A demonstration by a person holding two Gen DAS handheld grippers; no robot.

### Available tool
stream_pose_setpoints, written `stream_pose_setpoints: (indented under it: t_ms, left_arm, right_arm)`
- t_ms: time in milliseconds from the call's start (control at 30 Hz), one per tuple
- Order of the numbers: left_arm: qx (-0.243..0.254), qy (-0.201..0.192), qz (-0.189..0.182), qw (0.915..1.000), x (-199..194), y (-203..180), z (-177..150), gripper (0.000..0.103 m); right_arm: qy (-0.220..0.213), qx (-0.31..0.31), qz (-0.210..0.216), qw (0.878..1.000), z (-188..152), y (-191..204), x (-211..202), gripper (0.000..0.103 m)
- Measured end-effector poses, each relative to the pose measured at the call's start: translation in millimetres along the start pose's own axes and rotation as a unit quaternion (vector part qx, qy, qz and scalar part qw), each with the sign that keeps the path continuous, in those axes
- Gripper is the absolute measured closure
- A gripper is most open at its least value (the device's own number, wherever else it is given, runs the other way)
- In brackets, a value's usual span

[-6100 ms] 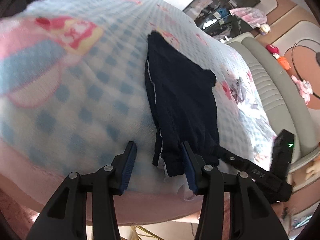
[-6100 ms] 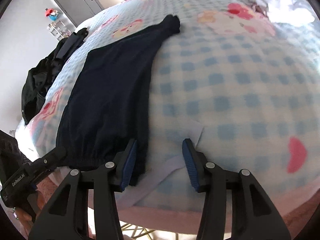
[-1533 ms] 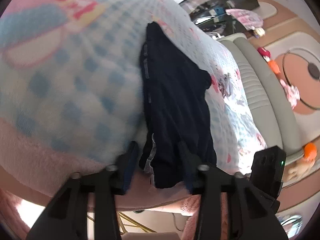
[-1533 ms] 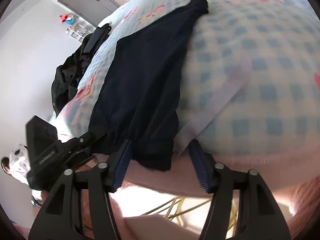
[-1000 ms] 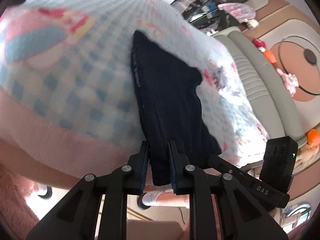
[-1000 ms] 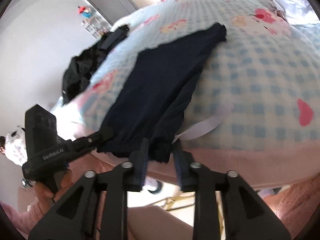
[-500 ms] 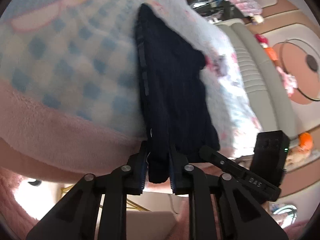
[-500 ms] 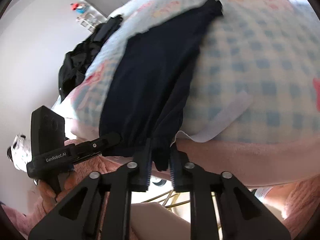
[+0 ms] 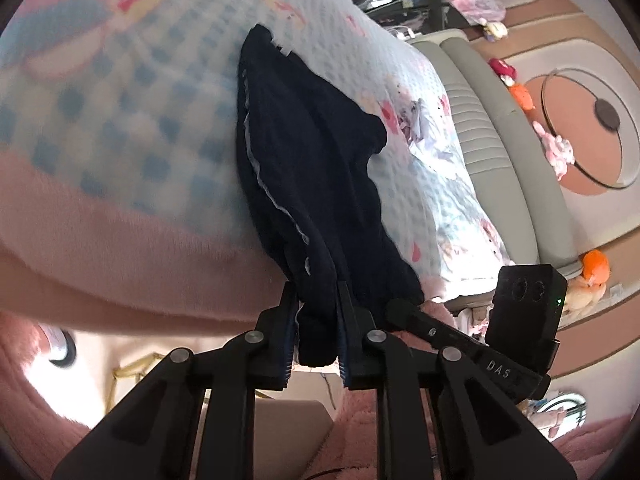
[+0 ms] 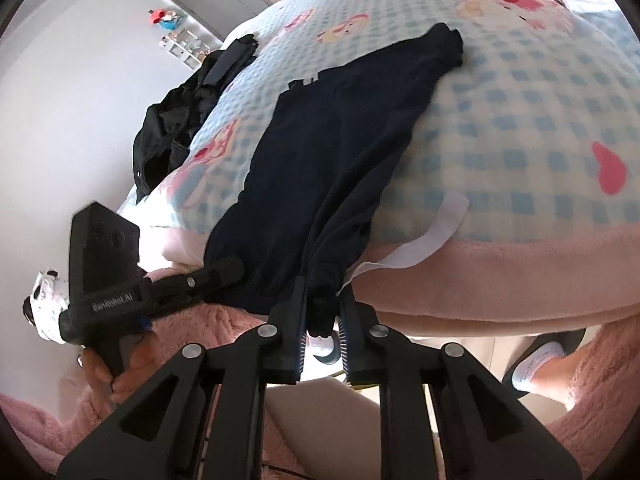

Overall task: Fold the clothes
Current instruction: 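Fold the pants over with both grippers and lay them on the bed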

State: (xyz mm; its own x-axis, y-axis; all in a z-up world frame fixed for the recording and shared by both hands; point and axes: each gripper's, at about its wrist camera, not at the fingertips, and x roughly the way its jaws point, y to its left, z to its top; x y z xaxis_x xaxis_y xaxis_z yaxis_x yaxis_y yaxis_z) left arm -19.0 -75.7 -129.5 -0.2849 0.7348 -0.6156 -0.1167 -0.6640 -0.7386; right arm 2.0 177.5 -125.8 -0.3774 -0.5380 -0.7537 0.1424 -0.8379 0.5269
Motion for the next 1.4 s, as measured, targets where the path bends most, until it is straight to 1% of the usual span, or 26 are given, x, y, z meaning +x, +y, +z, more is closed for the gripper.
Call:
stream_pose_setpoints:
  t_ms: [33, 67, 167, 233, 367, 433, 500, 533, 600, 700, 733, 800, 833, 867, 900, 933, 1000, 1067, 1167, 1200, 1233, 1267, 1333, 1400]
  left_arm:
    - [0.004, 0.011, 0.014, 0.9998, 2.5, 1.6, 2.1, 0.069]
    - [0.004, 0.016, 0.03, 0.9994, 3.9, 4.1, 4.1, 0.061]
    - [0.016, 0.008, 0.064, 0.9978, -4.0, 9.7, 13.5, 0.061]
    - [0.024, 0.003, 0.087, 0.9959, -9.4, 13.3, 19.8, 0.061]
    - [0.054, -0.038, 0.098, 0.993, -22.1, 13.6, 43.2, 0.063]
    - [0.069, -0.051, 0.113, 0.9899, -13.5, 9.8, 65.4, 0.063]
    - [0.074, -0.055, 0.107, 0.9899, 0.2, 4.1, 89.2, 0.063]
    - [0.075, -0.057, 0.112, 0.9892, 10.2, 3.1, 100.3, 0.063]
    - [0.075, -0.06, 0.124, 0.9876, 30.4, 1.2, 122.3, 0.061]
    - [0.07, -0.047, 0.146, 0.9857, 54.5, 6.7, 141.3, 0.061]
    - [0.069, -0.041, 0.154, 0.9849, 63.2, 8.8, 147.9, 0.062]
    - [0.076, -0.044, 0.17, 0.9814, 70.1, 6.5, 154.9, 0.067]
    - [0.084, -0.05, 0.173, 0.9801, 71.2, 3.8, 156.7, 0.085]
    - [0.094, -0.054, 0.18, 0.9777, 73.1, -1.6, 157.6, 0.095]
    - [0.105, -0.057, 0.187, 0.9751, 75.1, -7.1, 158.4, 0.095]
    - [0.117, -0.059, 0.195, 0.972, 75.7, -12.4, 159.3, 0.096]
    - [0.14, -0.063, 0.205, 0.9667, 75.2, -22.3, 161.5, 0.097]
    - [0.156, -0.067, 0.202, 0.9646, 73.6, -28.8, 169.5, 0.097]
    - [0.177, -0.072, 0.199, 0.9612, 75.9, -35.9, 183.9, 0.097]
    - [0.183, -0.074, 0.199, 0.96, 77.4, -37.8, 189.2, 0.097]
    - [0.192, -0.076, 0.196, 0.9586, 78.7, -41.0, 191.9, 0.097]
    - [0.203, -0.082, 0.196, 0.9558, 79.4, -44.9, 193.6, 0.097]
    - [0.219, -0.084, 0.197, 0.952, 79.5, -49.8, 195.9, 0.097]
    - [0.21, -0.064, 0.218, 0.951, 86.3, -43.0, 200.3, 0.096]
  right_arm:
    - [0.006, -0.004, -0.005, 1.0, 0.1, 0.3, 2.4, 0.079]
    - [0.015, -0.003, -0.015, 1.0, -0.5, -1.0, 7.2, 0.072]
    - [0.044, 0.0, -0.049, 0.998, -2.9, -7.1, 18.4, 0.069]
    - [0.046, -0.004, -0.068, 0.997, -5.7, -12.2, 12.2, 0.069]
    - [0.009, 0.003, -0.071, 0.997, 3.6, -23.4, -12.6, 0.064]
    - [-0.005, 0.005, -0.073, 0.997, 17.1, -29.0, -18.1, 0.064]
    - [-0.016, 0.003, -0.073, 0.997, 35.3, -27.8, -17.7, 0.064]
    - [-0.024, -0.001, -0.071, 0.997, 45.8, -26.6, -17.2, 0.064]
    - [-0.037, -0.015, -0.08, 0.996, 64.5, -21.5, -12.2, 0.064]
    - [-0.047, -0.016, -0.094, 0.994, 91.5, -21.0, 2.1, 0.064]
    - [-0.049, -0.013, -0.1, 0.994, 100.6, -22.0, 8.2, 0.064]
    - [-0.054, -0.011, -0.123, 0.991, 117.3, -27.6, 20.5, 0.06]
    - [-0.056, -0.013, -0.139, 0.989, 124.2, -30.2, 26.7, 0.057]
    - [-0.053, -0.021, -0.164, 0.985, 130.3, -32.4, 36.1, 0.057]
    - [-0.044, -0.028, -0.183, 0.982, 135.4, -35.1, 46.3, 0.057]
    - [-0.041, -0.029, -0.19, 0.981, 138.2, -36.7, 52.7, 0.057]
    - [-0.044, -0.02, -0.187, 0.981, 144.2, -47.5, 58.0, 0.057]
    - [-0.057, -0.015, -0.187, 0.981, 150.1, -51.4, 57.7, 0.057]
    - [-0.095, -0.027, -0.216, 0.971, 157.6, -56.6, 56.5, 0.057]
    - [-0.098, -0.032, -0.237, 0.966, 160.1, -59.0, 59.4, 0.058]
    - [-0.1, -0.036, -0.256, 0.961, 162.6, -61.7, 62.2, 0.061]
    - [-0.096, -0.031, -0.259, 0.961, 165.1, -67.5, 64.7, 0.065]
    - [-0.103, -0.021, -0.257, 0.961, 167.5, -74.4, 62.6, 0.066]
    - [-0.11, -0.025, -0.278, 0.954, 169.8, -78.0, 61.3, 0.067]
